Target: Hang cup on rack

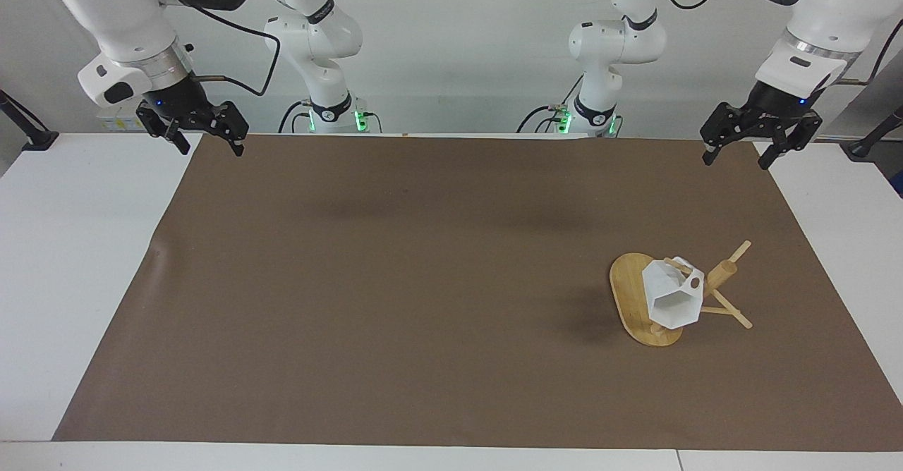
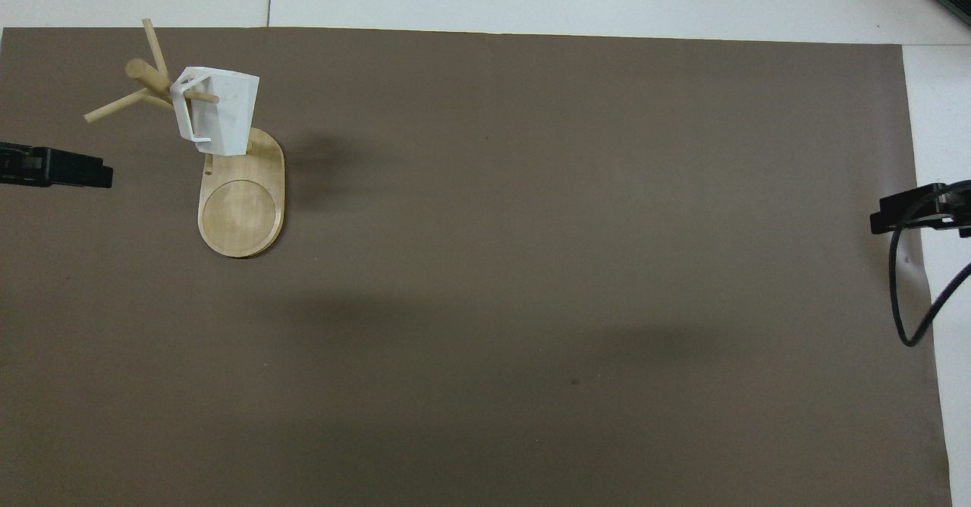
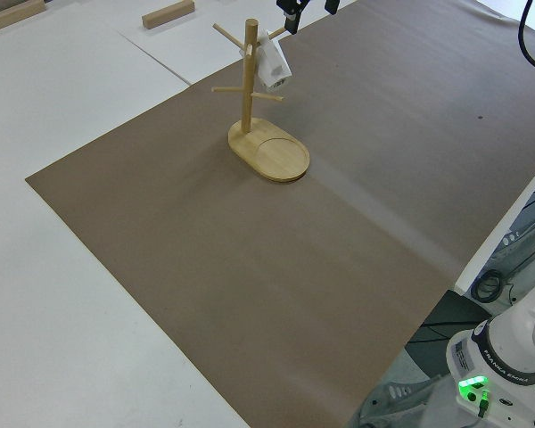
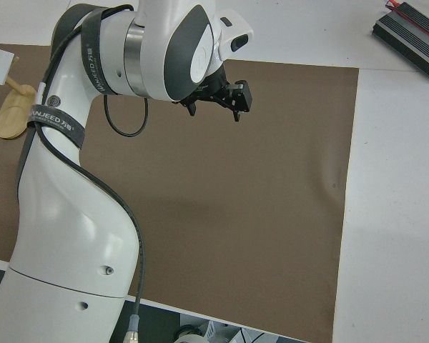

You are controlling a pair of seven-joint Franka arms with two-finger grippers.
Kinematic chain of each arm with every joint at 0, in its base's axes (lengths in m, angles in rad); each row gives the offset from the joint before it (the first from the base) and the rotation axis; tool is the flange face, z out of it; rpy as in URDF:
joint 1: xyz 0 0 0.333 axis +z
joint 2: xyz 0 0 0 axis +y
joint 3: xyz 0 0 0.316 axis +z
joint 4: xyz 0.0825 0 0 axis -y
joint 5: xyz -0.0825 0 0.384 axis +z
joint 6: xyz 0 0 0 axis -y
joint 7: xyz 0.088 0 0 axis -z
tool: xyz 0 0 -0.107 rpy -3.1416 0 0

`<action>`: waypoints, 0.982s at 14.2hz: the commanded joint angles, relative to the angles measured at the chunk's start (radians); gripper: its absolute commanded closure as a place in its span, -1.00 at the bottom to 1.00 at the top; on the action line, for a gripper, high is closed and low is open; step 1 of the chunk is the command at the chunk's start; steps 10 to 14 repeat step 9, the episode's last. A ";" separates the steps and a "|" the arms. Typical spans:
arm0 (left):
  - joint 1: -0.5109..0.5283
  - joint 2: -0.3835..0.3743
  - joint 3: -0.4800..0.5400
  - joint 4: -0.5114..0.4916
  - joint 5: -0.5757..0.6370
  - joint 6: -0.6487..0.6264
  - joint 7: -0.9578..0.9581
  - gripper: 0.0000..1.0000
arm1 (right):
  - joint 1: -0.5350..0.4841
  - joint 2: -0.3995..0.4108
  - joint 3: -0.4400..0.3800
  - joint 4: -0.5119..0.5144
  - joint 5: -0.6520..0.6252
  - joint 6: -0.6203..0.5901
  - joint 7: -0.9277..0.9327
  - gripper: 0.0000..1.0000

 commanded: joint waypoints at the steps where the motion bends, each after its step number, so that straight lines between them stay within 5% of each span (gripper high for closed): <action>1: 0.006 0.019 0.003 0.052 0.017 -0.056 0.005 -1.00 | 0.009 -0.012 -0.011 -0.010 -0.004 0.011 0.004 -1.00; 4: 0.000 -0.041 0.003 -0.063 0.017 -0.042 -0.001 -1.00 | 0.009 -0.012 -0.011 -0.010 -0.004 0.008 0.003 -1.00; 14: 0.006 -0.041 0.004 -0.063 0.017 -0.042 -0.007 -1.00 | 0.003 -0.009 -0.016 -0.011 -0.004 0.086 -0.002 -1.00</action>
